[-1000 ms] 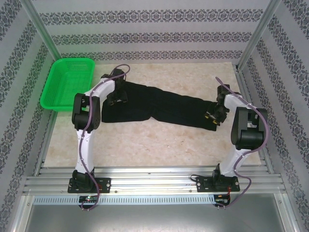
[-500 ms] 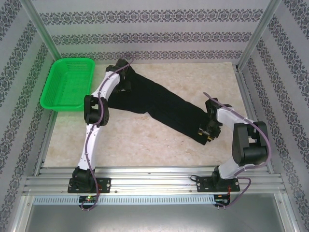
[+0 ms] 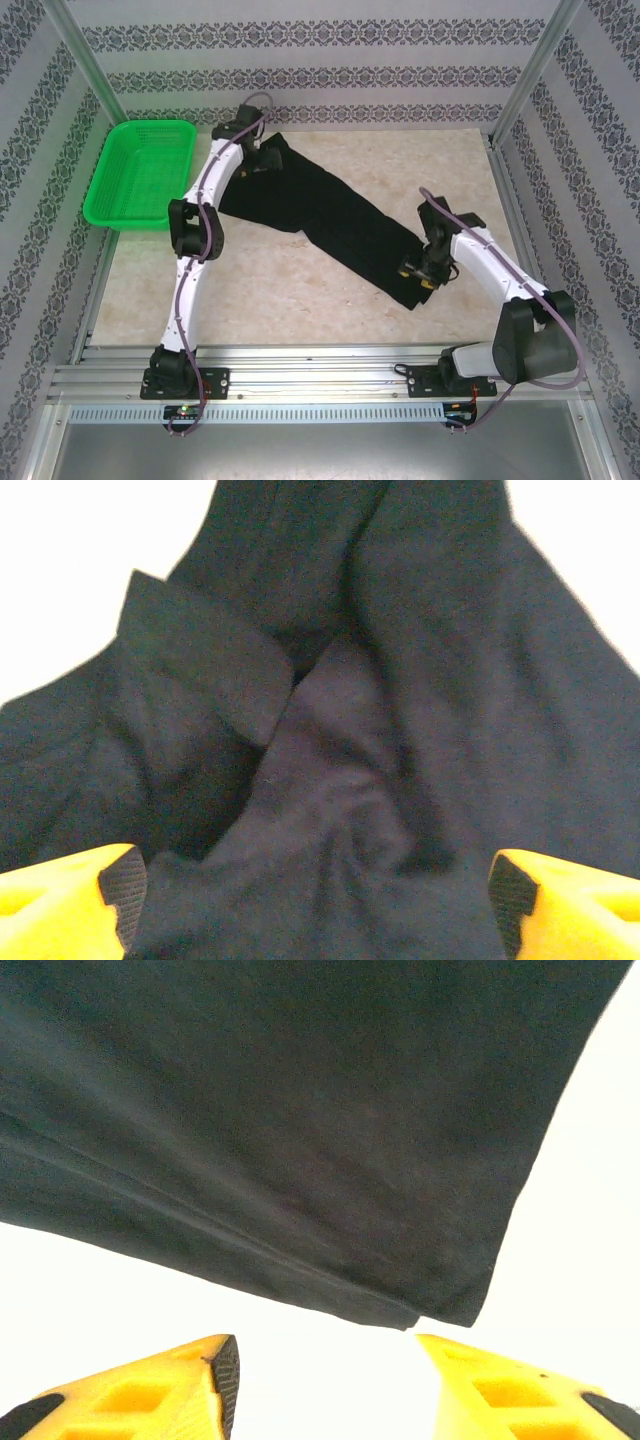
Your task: Fold and stack the t-shirts
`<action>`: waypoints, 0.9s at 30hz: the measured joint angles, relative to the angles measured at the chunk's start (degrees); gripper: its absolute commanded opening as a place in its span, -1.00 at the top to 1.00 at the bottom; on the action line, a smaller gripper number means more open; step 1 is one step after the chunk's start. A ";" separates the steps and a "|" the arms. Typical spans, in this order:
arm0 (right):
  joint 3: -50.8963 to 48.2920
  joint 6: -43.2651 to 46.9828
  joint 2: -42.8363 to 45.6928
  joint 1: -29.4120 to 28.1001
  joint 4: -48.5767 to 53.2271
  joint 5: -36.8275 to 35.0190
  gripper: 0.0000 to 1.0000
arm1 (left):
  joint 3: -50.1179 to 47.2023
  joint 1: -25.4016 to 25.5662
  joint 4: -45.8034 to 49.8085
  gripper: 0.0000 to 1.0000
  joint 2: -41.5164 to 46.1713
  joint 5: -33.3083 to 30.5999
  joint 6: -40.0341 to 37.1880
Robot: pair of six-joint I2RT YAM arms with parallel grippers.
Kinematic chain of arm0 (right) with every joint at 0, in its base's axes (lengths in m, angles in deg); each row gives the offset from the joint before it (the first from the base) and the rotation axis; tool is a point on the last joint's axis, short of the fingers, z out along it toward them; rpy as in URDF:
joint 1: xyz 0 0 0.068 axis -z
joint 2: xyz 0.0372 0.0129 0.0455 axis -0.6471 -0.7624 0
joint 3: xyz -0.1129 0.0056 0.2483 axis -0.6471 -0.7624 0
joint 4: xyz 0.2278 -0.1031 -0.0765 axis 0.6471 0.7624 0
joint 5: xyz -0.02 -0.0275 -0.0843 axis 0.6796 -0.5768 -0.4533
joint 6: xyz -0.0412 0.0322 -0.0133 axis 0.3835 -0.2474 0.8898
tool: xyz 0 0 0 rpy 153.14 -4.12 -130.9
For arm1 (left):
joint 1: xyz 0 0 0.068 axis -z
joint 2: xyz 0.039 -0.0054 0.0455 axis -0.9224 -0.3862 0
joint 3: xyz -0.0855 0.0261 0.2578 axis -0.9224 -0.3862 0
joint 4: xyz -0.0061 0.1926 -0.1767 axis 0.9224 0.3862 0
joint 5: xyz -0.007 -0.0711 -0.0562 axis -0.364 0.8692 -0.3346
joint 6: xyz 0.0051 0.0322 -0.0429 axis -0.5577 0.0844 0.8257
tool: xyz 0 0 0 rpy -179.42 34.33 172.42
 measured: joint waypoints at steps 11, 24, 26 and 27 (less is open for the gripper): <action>14.38 12.72 -15.65 2.64 -5.09 -0.55 -0.45 | -25.59 -0.76 -4.20 -0.77 24.22 -0.31 7.50; 14.12 20.26 -24.96 2.71 -11.93 -0.39 -0.41 | -41.62 -1.03 -12.94 -0.44 16.92 -1.92 14.38; 12.79 20.24 -24.96 2.58 -12.46 -0.22 -0.41 | -39.12 -1.03 -13.53 -0.42 14.43 -1.70 14.71; 11.78 20.11 -24.96 2.32 -12.76 -0.13 -0.41 | -37.53 -1.03 -13.53 -0.42 12.94 -1.64 14.84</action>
